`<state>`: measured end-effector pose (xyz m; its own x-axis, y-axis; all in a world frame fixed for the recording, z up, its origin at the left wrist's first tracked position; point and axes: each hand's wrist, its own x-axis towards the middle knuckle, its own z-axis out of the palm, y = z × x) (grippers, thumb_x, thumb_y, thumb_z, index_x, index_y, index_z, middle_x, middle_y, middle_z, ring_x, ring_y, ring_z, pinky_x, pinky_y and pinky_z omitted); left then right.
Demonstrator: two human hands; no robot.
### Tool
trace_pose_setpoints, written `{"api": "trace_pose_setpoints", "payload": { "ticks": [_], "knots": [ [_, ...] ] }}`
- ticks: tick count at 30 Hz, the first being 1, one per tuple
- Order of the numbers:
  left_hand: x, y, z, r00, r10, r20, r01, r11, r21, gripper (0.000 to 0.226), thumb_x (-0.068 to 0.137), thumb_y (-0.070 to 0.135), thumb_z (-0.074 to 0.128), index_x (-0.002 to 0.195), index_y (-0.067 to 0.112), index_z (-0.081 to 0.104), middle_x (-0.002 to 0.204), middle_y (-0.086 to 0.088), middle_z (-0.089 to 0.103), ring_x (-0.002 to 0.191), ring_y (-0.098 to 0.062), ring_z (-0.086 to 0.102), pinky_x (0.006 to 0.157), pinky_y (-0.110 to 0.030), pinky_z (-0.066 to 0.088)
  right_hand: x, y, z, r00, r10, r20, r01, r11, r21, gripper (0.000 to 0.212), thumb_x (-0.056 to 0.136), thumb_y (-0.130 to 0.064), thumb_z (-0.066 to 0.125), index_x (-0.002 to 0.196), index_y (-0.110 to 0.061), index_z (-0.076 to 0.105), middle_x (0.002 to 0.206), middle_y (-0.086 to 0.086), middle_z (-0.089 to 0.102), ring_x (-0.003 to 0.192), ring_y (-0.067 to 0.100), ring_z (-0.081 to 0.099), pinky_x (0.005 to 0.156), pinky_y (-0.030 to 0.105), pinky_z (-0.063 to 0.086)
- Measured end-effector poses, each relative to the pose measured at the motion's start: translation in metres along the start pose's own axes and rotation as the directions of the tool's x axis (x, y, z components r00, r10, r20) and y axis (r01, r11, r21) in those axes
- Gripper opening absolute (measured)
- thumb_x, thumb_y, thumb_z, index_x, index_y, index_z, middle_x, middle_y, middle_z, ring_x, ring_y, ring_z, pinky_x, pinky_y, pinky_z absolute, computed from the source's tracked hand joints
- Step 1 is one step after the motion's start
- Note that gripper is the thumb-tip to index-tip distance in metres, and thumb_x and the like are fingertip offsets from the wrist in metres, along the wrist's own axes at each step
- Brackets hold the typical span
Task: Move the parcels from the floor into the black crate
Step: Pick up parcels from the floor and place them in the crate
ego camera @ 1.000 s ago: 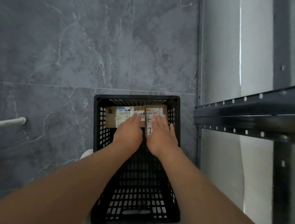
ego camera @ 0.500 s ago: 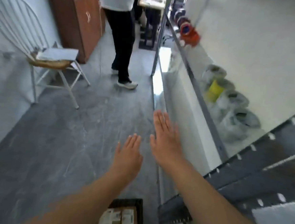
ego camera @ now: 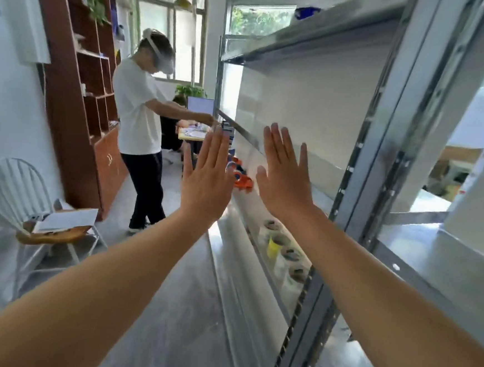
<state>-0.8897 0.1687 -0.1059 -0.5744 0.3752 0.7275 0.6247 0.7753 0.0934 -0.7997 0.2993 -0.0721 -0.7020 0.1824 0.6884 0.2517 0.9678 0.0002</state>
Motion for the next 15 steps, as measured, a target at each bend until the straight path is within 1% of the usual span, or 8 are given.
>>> {"api": "trace_pose_setpoints", "payload": {
  "ticks": [3,5,7,10,13,15],
  "knots": [
    [0.011,-0.008,-0.018,0.994,0.083,-0.066,-0.085,0.996,-0.033,0.065,0.105,0.036,0.026,0.158,0.016,-0.007,0.166,0.000,-0.011,0.152,-0.016,-0.011,0.122,-0.048,-0.007,0.007,-0.011,-0.026,0.995,0.031,-0.094,-0.039,0.996,-0.084,0.069,0.101,-0.027,0.035,0.158,-0.018,-0.004,0.166,0.000,-0.007,0.152,0.016,-0.009,0.122,0.050,-0.001],
    [0.009,-0.013,-0.024,0.989,0.124,-0.080,-0.133,0.984,-0.116,0.065,0.104,0.035,0.029,0.158,0.016,-0.004,0.166,0.000,-0.008,0.153,-0.015,-0.008,0.123,-0.049,-0.004,0.000,-0.020,-0.034,0.987,0.110,-0.118,-0.123,0.986,-0.115,0.069,0.102,-0.029,0.035,0.157,-0.019,-0.005,0.165,-0.001,-0.008,0.151,0.016,-0.010,0.122,0.050,-0.002],
    [0.004,-0.016,-0.025,0.982,0.171,-0.082,-0.183,0.970,-0.161,0.067,0.104,0.036,0.029,0.158,0.017,-0.004,0.166,0.000,-0.007,0.153,-0.016,-0.006,0.123,-0.049,-0.001,-0.015,-0.030,-0.037,0.975,0.187,-0.121,-0.202,0.971,-0.131,0.068,0.103,-0.029,0.035,0.158,-0.018,-0.004,0.165,-0.001,-0.007,0.151,0.015,-0.010,0.122,0.050,-0.003],
    [-0.009,-0.013,-0.025,0.945,0.312,-0.100,-0.326,0.929,-0.176,0.066,0.104,0.038,0.025,0.158,0.015,-0.006,0.166,-0.002,-0.008,0.153,-0.019,-0.006,0.123,-0.051,0.002,-0.044,-0.043,-0.038,0.958,0.274,-0.087,-0.286,0.938,-0.197,0.069,0.103,-0.031,0.035,0.158,-0.017,-0.005,0.165,-0.001,-0.008,0.151,0.015,-0.011,0.122,0.049,-0.004],
    [-0.025,-0.002,-0.027,0.912,0.396,-0.105,-0.410,0.879,-0.246,0.066,0.104,0.041,0.021,0.157,0.016,-0.008,0.166,-0.002,-0.011,0.152,-0.017,-0.010,0.123,-0.049,-0.003,-0.068,-0.054,-0.051,0.928,0.356,-0.108,-0.372,0.886,-0.277,0.069,0.104,-0.035,0.035,0.158,-0.018,-0.004,0.165,0.000,-0.008,0.152,0.017,-0.009,0.122,0.050,-0.003],
    [-0.039,0.011,-0.032,0.893,0.441,-0.096,-0.448,0.841,-0.303,0.066,0.104,0.041,0.020,0.157,0.017,-0.010,0.166,-0.001,-0.013,0.152,-0.016,-0.011,0.123,-0.048,-0.006,-0.087,-0.059,-0.066,0.910,0.395,-0.124,-0.414,0.852,-0.321,0.068,0.104,-0.035,0.035,0.158,-0.019,-0.003,0.165,0.000,-0.006,0.152,0.017,-0.007,0.123,0.050,-0.002]
  ]
}}
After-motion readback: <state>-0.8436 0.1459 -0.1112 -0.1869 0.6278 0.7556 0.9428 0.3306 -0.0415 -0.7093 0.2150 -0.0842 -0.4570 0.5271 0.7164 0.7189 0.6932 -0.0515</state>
